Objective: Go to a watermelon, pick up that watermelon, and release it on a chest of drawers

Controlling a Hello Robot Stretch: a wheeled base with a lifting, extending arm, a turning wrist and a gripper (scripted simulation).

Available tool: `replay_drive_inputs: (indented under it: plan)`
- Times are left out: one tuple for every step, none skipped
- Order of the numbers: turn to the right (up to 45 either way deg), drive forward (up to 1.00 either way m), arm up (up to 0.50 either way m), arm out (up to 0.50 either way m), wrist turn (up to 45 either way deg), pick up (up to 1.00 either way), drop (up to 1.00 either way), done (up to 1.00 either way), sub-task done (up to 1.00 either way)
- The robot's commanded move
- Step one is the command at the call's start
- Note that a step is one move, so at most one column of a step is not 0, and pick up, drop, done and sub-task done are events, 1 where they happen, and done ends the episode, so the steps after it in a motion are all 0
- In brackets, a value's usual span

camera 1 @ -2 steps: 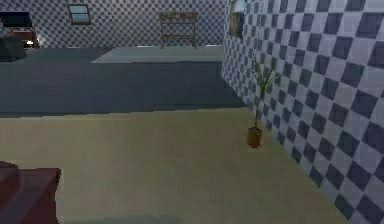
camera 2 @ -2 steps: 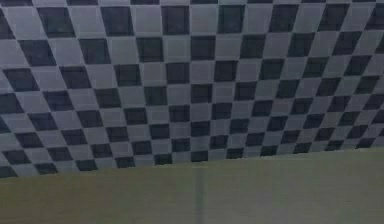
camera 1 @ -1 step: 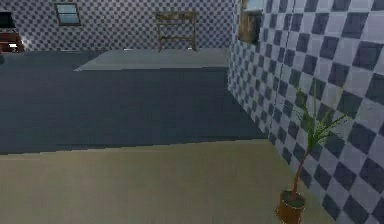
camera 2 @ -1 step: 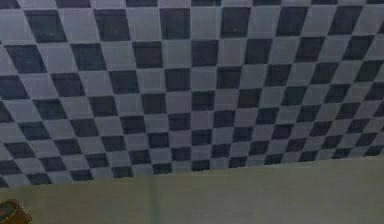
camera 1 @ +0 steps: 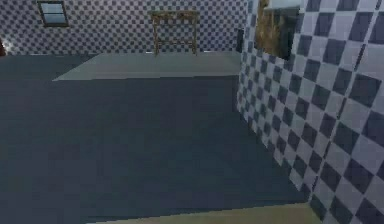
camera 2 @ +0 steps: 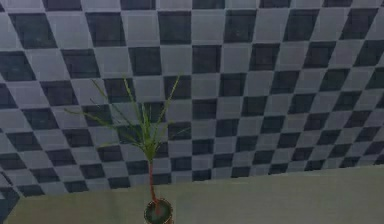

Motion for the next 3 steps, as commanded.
replay_drive_inputs:
  plan:
    - [-6.0,0.0,0.0,0.0,0.0,0.0,0.0,0.0,0.0]
    - [0.0,0.45,0.0,0.0,0.0,0.0,0.0,0.0,0.0]
    - [6.0,0.0,0.0,0.0,0.0,0.0,0.0,0.0,0.0]
